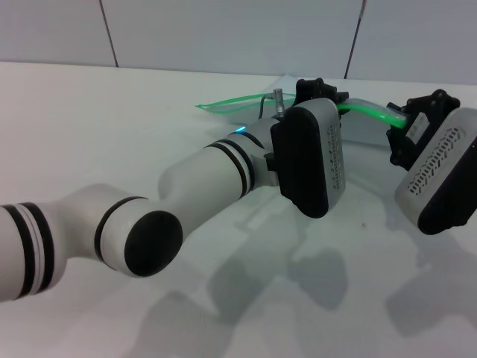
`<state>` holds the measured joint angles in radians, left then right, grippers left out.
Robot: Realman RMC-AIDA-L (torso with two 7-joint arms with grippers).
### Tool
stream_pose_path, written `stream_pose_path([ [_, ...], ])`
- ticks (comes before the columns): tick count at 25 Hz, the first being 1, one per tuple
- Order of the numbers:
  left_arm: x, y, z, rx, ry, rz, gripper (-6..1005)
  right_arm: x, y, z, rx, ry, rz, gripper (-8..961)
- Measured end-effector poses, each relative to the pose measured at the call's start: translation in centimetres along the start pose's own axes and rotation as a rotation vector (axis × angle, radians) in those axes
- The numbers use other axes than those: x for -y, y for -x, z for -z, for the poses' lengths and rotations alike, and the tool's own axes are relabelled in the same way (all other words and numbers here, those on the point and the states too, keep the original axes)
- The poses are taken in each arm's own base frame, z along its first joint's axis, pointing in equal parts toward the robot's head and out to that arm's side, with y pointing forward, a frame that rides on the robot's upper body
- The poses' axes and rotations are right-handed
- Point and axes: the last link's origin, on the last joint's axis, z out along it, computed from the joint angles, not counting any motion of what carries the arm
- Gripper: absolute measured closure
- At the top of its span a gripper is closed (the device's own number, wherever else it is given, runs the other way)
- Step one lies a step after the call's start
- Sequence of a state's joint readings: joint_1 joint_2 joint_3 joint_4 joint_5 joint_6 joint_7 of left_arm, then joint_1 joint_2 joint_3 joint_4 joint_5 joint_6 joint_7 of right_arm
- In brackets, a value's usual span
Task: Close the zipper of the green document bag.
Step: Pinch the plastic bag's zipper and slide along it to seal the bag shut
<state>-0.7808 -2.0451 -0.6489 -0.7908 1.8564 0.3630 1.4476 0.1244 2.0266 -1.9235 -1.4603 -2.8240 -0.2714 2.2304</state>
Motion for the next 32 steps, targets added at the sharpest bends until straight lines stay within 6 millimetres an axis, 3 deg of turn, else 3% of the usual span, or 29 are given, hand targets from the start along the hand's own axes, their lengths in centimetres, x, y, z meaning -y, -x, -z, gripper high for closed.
stream_pose_path([
  [32,0.06,0.05,0.01,0.004,-0.014,0.045,912,0.17,-0.03,0.09,0.000,-0.005,0.000,904],
])
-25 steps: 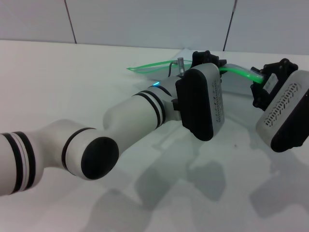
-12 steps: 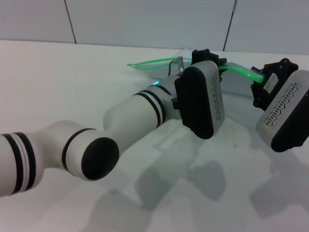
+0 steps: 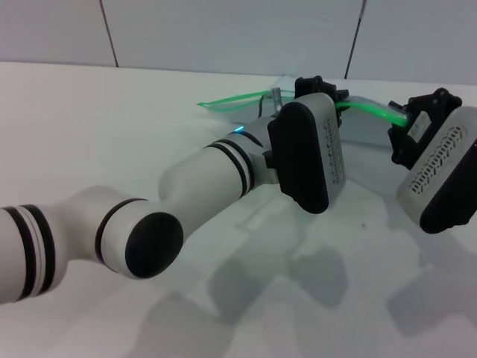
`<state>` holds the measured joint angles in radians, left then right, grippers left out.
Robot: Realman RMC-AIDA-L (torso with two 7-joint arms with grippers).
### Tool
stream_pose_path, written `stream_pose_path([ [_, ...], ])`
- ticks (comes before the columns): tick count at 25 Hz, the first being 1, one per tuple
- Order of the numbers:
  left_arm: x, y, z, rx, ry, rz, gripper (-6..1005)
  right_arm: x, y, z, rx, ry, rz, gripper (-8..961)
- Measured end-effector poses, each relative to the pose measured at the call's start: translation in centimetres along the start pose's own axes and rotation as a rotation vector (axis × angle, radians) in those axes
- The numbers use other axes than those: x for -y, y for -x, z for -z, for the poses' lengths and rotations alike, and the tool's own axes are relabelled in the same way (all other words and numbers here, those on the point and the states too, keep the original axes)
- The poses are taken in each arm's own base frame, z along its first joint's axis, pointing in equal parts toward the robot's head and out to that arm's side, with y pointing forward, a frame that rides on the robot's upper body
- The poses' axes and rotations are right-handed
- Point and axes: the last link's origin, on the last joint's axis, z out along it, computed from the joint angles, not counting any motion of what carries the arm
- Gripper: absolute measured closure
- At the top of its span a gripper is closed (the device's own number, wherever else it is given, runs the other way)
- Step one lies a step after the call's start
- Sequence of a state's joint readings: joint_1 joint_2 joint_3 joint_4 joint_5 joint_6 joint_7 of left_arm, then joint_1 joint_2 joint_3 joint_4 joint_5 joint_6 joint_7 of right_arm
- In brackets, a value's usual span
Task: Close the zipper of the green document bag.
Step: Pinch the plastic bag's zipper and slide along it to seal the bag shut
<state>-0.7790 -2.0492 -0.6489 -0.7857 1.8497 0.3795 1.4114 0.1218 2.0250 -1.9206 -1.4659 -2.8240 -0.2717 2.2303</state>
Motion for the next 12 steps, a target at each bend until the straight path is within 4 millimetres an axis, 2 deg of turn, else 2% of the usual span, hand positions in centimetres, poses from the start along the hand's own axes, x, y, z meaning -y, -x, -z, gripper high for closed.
stream_pose_path([
  [12,-0.2,2.2,0.9,0.058,-0.028,0.029,911,0.2,-0.3,0.1,-0.009,-0.008,-0.008,904],
])
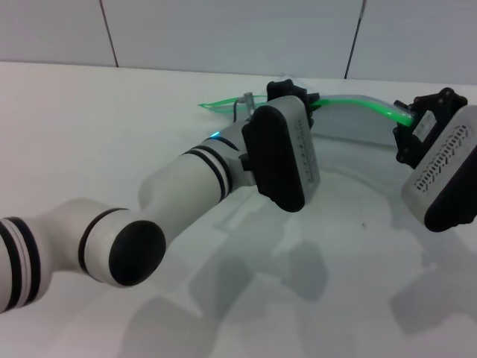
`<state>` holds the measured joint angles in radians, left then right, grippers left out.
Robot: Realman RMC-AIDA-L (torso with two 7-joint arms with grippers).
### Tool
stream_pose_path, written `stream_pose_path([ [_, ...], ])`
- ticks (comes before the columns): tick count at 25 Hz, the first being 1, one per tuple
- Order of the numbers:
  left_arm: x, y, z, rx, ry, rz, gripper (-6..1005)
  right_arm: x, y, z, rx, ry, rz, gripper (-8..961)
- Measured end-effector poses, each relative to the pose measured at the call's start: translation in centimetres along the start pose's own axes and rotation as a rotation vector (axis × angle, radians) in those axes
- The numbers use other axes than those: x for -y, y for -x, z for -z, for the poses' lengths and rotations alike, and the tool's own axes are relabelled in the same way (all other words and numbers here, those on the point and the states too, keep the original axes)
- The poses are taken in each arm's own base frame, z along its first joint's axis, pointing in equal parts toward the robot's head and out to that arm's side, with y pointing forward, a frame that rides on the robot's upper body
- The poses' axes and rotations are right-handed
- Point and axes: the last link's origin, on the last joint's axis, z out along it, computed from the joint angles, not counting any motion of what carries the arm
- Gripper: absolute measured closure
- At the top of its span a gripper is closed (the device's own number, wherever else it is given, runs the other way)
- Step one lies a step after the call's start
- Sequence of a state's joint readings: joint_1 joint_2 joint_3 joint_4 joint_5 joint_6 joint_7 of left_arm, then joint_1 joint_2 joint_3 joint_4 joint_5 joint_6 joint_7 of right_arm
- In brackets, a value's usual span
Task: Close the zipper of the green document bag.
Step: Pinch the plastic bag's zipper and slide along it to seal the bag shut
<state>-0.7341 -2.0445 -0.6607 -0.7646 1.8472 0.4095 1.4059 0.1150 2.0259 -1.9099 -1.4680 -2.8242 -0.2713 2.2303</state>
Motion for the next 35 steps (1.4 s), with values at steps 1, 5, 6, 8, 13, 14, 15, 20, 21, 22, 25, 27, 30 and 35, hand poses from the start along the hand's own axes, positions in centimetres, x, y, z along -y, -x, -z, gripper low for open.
stream_pose_path([
  [1,0.0,0.2,0.0,0.005,-0.002,0.005,921,0.0,0.0,0.0,0.000,-0.001,0.000,904],
  [5,-0.1,1.3,0.3,0.033,-0.009,0.030,963,0.2,-0.2,0.0,-0.004,-0.006,-0.004,904],
  [6,-0.1,1.6,0.4,0.041,-0.012,0.034,973,0.2,-0.2,0.0,-0.005,-0.007,-0.004,904],
  [8,-0.2,1.9,0.6,0.049,-0.019,0.039,968,0.2,-0.3,0.1,-0.007,-0.008,-0.005,903],
  [13,-0.1,1.8,0.5,0.043,-0.017,0.030,955,0.1,-0.5,0.1,-0.012,-0.005,-0.006,903],
  [14,-0.1,1.3,0.3,0.029,-0.014,0.024,953,0.1,-0.4,0.0,-0.011,-0.005,-0.006,903],
  [15,-0.1,1.2,0.3,0.026,-0.013,0.023,950,0.1,-0.4,0.0,-0.010,-0.004,-0.005,903],
  [20,-0.2,0.4,0.1,0.002,-0.006,0.008,938,0.0,-0.4,-0.1,-0.011,-0.001,-0.004,903],
  [21,-0.2,0.3,0.1,-0.001,-0.008,0.008,935,0.0,-0.4,-0.1,-0.012,-0.001,-0.004,903],
  [22,-0.1,0.2,0.1,-0.003,-0.012,0.007,933,0.0,-0.4,-0.1,-0.012,0.000,-0.003,903],
  [25,0.0,-0.2,0.1,-0.017,-0.025,0.004,926,-0.1,-0.5,-0.2,-0.015,0.005,-0.002,904],
  [27,0.1,-0.4,0.1,-0.028,-0.040,-0.005,921,-0.1,-0.5,-0.2,-0.015,0.006,-0.002,904],
  [30,0.2,-0.8,0.2,-0.047,-0.056,-0.019,694,-0.1,-0.5,-0.2,-0.015,0.007,-0.001,902],
  [35,0.4,-1.1,-0.1,-0.057,-0.055,-0.022,703,-0.1,-0.3,-0.2,-0.008,0.005,0.001,896],
])
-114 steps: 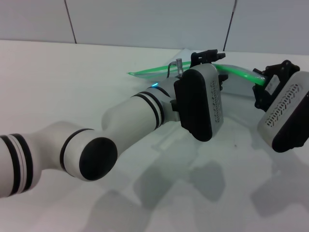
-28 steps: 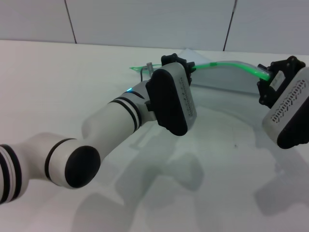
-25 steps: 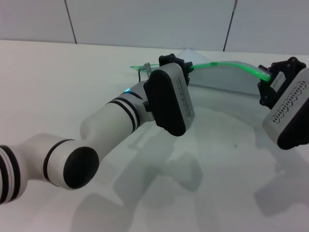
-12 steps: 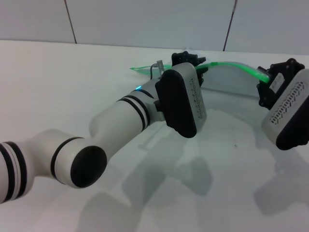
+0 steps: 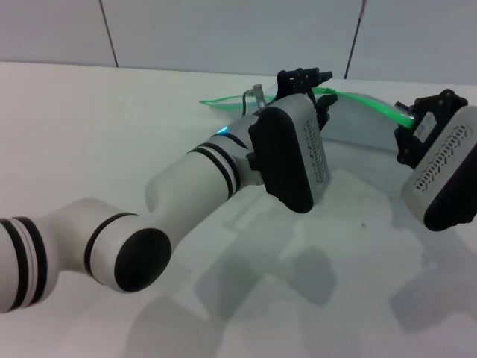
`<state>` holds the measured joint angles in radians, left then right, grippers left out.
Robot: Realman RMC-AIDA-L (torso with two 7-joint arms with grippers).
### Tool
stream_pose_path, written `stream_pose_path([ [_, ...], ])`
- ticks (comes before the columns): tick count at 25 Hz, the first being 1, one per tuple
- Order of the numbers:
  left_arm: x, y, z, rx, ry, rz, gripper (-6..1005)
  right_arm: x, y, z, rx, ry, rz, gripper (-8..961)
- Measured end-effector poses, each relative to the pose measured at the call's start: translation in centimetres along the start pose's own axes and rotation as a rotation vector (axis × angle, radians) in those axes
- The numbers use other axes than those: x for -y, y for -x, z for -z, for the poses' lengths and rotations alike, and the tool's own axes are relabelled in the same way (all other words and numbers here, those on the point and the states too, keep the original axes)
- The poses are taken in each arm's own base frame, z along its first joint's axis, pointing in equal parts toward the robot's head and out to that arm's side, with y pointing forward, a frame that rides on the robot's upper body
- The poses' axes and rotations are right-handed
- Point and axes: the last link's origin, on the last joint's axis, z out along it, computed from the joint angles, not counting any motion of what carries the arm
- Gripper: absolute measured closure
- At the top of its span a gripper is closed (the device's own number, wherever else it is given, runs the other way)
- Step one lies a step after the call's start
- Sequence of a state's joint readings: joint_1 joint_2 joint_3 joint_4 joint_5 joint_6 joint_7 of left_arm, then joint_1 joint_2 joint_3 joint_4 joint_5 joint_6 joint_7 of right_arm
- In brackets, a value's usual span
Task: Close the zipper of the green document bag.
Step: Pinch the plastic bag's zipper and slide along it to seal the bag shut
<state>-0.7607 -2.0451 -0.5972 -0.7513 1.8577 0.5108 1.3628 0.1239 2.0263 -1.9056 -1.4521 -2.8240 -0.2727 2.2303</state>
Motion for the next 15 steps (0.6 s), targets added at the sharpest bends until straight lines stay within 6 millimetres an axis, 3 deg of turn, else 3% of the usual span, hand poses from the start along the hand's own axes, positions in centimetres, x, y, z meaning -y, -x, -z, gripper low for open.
stream_pose_path([
  [15,-0.18,-0.14,-0.17,-0.005,0.018,-0.012,615,0.05,0.71,0.07,0.020,-0.002,0.005,880],
])
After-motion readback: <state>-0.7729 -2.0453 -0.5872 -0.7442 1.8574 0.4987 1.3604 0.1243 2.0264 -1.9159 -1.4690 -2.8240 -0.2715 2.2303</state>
